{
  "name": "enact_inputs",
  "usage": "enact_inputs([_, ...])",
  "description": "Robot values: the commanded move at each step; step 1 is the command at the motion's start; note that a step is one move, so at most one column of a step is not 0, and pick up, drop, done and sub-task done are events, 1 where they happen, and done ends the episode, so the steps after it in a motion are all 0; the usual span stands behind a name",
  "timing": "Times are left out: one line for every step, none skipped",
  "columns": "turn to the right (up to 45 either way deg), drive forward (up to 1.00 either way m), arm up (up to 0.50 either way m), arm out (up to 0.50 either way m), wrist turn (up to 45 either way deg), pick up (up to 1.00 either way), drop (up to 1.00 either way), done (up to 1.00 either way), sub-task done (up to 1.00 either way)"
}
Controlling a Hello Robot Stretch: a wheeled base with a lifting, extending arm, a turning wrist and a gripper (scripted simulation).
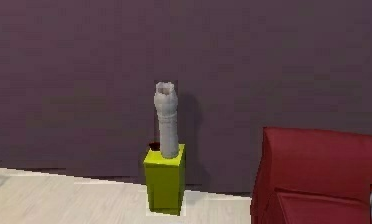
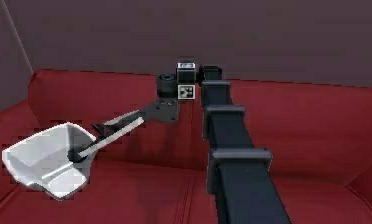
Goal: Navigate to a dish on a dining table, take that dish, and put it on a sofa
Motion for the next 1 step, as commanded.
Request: enact_inputs([0.0, 0.0, 0.0, 0.0, 45.0, 0.0, 0.0, 0.0, 0.0])
